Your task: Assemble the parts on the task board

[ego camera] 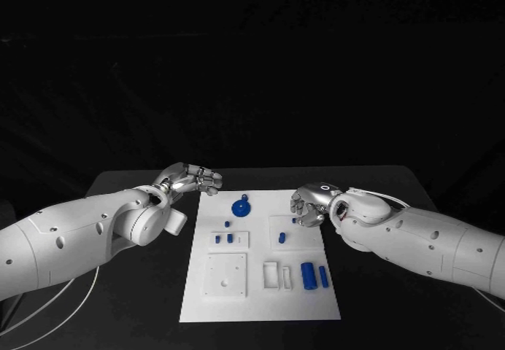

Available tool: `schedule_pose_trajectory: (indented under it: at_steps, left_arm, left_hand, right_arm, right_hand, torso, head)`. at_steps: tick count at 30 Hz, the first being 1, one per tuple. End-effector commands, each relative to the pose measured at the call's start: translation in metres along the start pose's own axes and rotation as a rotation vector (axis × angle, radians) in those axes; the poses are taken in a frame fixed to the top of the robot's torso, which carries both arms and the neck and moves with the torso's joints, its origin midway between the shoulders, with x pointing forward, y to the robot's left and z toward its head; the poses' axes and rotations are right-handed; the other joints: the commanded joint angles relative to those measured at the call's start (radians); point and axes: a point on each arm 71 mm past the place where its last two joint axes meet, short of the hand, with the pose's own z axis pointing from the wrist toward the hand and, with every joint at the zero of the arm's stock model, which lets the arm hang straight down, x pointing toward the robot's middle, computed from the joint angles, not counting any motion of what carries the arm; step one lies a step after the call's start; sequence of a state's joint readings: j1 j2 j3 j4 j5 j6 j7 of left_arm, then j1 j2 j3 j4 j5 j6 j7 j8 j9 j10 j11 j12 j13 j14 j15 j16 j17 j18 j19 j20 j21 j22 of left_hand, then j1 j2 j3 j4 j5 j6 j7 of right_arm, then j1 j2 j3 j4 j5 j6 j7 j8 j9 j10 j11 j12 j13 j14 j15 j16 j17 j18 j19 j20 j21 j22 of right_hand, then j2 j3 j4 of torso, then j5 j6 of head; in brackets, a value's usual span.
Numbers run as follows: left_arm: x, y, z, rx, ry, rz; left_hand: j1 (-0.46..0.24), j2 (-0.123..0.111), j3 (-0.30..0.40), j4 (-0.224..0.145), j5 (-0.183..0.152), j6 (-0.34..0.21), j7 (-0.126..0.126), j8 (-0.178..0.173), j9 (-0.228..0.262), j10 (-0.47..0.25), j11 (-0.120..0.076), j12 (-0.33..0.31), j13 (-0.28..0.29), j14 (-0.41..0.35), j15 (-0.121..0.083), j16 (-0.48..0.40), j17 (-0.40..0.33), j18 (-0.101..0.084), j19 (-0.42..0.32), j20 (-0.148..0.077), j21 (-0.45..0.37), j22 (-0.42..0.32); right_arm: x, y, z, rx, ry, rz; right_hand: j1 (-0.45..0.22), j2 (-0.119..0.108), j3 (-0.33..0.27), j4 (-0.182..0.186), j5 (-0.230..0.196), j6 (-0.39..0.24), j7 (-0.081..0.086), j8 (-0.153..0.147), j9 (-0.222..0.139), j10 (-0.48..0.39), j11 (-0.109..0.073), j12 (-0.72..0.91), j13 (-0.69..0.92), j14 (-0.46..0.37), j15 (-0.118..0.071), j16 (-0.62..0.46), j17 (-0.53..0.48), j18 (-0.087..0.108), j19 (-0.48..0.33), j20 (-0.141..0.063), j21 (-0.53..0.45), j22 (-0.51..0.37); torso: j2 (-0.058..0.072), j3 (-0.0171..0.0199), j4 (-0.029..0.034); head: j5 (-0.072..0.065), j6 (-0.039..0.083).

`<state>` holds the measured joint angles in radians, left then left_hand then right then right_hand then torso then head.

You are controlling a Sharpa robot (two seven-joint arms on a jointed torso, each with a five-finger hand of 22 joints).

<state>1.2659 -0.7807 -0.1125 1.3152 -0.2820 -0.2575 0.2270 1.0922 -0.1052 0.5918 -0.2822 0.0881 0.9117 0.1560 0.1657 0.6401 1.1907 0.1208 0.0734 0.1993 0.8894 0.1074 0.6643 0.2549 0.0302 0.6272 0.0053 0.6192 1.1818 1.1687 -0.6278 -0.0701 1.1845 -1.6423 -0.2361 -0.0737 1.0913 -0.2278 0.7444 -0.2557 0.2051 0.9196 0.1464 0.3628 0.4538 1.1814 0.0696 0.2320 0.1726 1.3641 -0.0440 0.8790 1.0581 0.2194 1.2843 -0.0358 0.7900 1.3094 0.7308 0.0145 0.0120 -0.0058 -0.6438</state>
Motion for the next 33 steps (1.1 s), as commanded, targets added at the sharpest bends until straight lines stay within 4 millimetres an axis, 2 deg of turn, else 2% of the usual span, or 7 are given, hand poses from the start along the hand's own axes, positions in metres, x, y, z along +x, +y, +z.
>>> schedule_pose_trajectory:
  at_steps: [1,9,17,27,33]
  left_arm:
    - [0.002,-0.004,-0.001,0.039,0.006,-0.061]
    - [0.003,-0.005,-0.002,0.04,0.011,-0.082]
    - [0.004,-0.005,-0.001,0.039,0.011,-0.093]
    - [0.006,-0.006,-0.001,0.038,0.017,-0.094]
    - [0.006,-0.006,-0.001,0.038,0.02,-0.095]
  left_hand:
    - [0.004,0.005,-0.007,0.0,0.001,-0.006,0.002,0.006,-0.001,-0.006,-0.001,-0.003,-0.003,-0.006,0.006,-0.016,0.0,0.005,-0.001,0.006,-0.008,0.0]
    - [0.003,0.008,-0.01,0.001,0.001,-0.007,0.003,0.007,-0.002,-0.007,0.001,-0.003,-0.005,-0.006,0.01,-0.028,0.002,0.008,0.0,0.009,-0.011,0.001]
    - [0.001,0.009,-0.013,0.002,0.001,-0.008,0.006,0.009,-0.003,-0.01,0.004,-0.004,-0.007,-0.005,0.013,-0.038,0.005,0.011,0.002,0.012,-0.014,0.001]
    - [-0.001,0.011,-0.015,0.003,0.001,-0.008,0.007,0.01,-0.004,-0.012,0.006,-0.005,-0.009,-0.004,0.014,-0.044,0.007,0.014,0.004,0.014,-0.015,0.002]
    - [-0.001,0.011,-0.015,0.003,0.001,-0.008,0.007,0.01,-0.004,-0.013,0.007,-0.005,-0.009,-0.004,0.015,-0.046,0.009,0.015,0.005,0.015,-0.016,0.002]
  right_arm:
    - [0.005,0.001,0.001,0.015,0.013,-0.073]
    - [0.011,0.004,0.004,0.018,0.014,-0.085]
    - [0.02,0.01,0.007,0.017,0.024,-0.094]
    - [0.028,0.016,0.01,0.01,0.036,-0.101]
    - [0.032,0.019,0.011,0.017,0.037,-0.137]
  right_hand:
    - [0.0,-0.011,0.002,0.009,-0.011,0.008,0.001,-0.007,-0.001,0.003,0.003,-0.012,-0.004,-0.006,0.003,0.008,-0.003,0.042,-0.002,0.006,0.004,0.018]
    - [0.007,-0.019,0.016,0.023,-0.044,0.008,0.002,-0.012,-0.003,0.012,0.004,-0.032,-0.009,-0.01,0.004,0.02,-0.01,0.042,-0.002,0.003,0.007,0.018]
    - [0.016,-0.015,0.031,0.029,-0.06,0.012,0.001,-0.014,-0.003,0.022,0.002,-0.041,-0.01,-0.011,0.003,0.029,-0.014,0.042,-0.001,0.002,0.012,0.019]
    - [0.027,0.003,0.056,0.03,-0.092,0.028,-0.005,-0.012,-0.001,0.051,-0.005,-0.043,-0.001,-0.015,-0.004,0.043,-0.021,0.042,-0.004,0.001,0.022,0.021]
    - [0.04,0.032,0.084,0.016,-0.102,0.055,-0.016,-0.002,0.005,0.081,-0.015,-0.036,0.017,-0.018,-0.013,0.052,-0.027,0.042,-0.009,0.0,0.031,0.021]
  torso:
    - [0.0,0.0012,-0.0009]
    - [0.001,0.0021,-0.0011]
    - [0.0,0.0025,-0.0009]
    - [0.001,0.002,-0.0014]
    - [0.0,0.0017,-0.0007]
  head:
    - [0.003,-0.001]
    - [0.003,-0.003]
    - [0.006,-0.007]
    - [0.006,-0.008]
    - [0.006,-0.009]
